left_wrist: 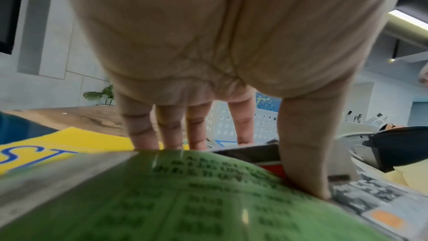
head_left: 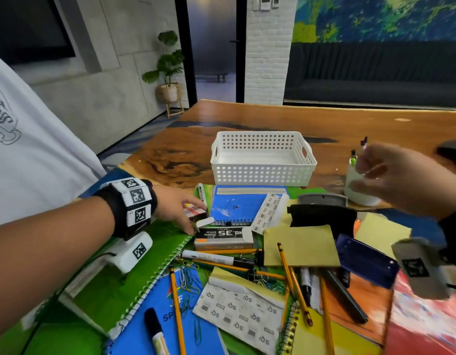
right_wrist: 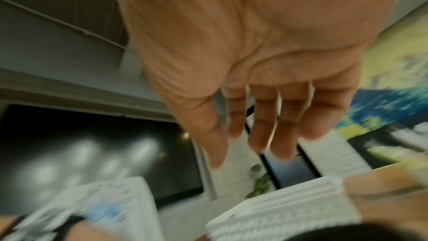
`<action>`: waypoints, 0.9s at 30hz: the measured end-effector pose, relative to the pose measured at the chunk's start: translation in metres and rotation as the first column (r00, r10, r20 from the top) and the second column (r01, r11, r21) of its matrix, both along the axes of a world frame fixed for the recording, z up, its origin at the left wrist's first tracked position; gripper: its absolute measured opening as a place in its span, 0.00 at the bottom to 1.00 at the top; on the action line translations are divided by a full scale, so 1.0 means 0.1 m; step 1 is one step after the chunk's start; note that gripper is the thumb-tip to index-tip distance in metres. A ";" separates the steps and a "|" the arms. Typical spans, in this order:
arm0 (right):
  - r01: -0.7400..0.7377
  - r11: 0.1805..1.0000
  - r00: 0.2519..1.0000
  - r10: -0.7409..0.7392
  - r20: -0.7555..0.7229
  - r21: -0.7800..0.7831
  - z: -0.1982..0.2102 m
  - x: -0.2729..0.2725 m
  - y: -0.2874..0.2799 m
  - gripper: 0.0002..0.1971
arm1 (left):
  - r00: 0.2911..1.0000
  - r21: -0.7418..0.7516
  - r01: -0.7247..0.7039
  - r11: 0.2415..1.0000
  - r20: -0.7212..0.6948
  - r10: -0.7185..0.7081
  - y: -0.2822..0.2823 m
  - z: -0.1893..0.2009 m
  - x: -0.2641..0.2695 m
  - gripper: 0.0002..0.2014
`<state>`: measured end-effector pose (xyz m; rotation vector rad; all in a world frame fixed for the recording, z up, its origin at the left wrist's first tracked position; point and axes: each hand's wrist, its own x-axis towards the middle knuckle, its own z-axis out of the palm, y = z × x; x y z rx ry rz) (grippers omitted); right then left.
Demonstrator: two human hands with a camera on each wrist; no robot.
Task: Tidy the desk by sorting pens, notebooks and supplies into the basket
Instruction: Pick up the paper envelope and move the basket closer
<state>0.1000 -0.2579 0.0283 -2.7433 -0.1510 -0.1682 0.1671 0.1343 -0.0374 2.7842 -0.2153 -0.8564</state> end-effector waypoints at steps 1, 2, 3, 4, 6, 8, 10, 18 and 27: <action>-0.121 0.992 0.992 0.120 -0.040 -0.031 -0.01 -0.13 0.21 0.12 | 0.999 0.001 0.006 1.000 0.050 -0.006 -0.01 -0.01 -0.01 0.34; -0.242 0.967 0.967 0.234 -0.098 -0.081 0.01 -0.28 0.43 0.11 | 0.994 -0.003 0.016 1.000 0.108 -0.016 -0.03 -0.03 -0.03 0.31; -0.352 0.928 0.929 0.330 -0.170 -0.123 -0.02 -0.38 0.61 0.11 | 0.987 -0.015 0.028 0.999 0.161 -0.025 -0.04 -0.04 -0.05 0.29; -0.440 0.886 0.880 0.392 -0.269 -0.147 -0.08 -0.45 0.78 0.09 | 0.979 -0.042 0.039 0.998 0.203 -0.030 -0.06 -0.06 -0.07 0.28; -0.567 0.796 0.790 0.455 -0.411 -0.209 -0.27 -0.54 1.04 0.10 | 0.970 -0.180 0.035 0.983 0.244 0.010 -0.09 -0.07 -0.13 0.27; -0.603 0.736 0.770 0.434 -0.468 -0.308 -0.44 -0.61 1.24 0.15 | 0.960 -0.392 0.021 0.920 0.265 0.091 -0.10 -0.06 -0.22 0.28; -0.609 0.692 0.768 0.392 -0.507 -0.387 -0.61 -0.66 1.34 0.23 | 0.950 -0.596 -0.002 0.803 0.249 0.187 -0.10 -0.03 -0.34 0.30; -0.629 0.737 0.708 0.412 -0.573 -0.247 -0.67 -0.65 1.26 0.11 | 0.925 -0.924 -0.220 0.313 -0.096 0.369 -0.08 -0.18 -1.00 0.25; -0.408 0.791 0.909 0.303 -0.286 -0.457 -0.46 -0.14 0.85 0.20 | 0.980 -0.651 -0.022 0.758 0.137 0.145 -0.24 -0.35 -1.20 0.27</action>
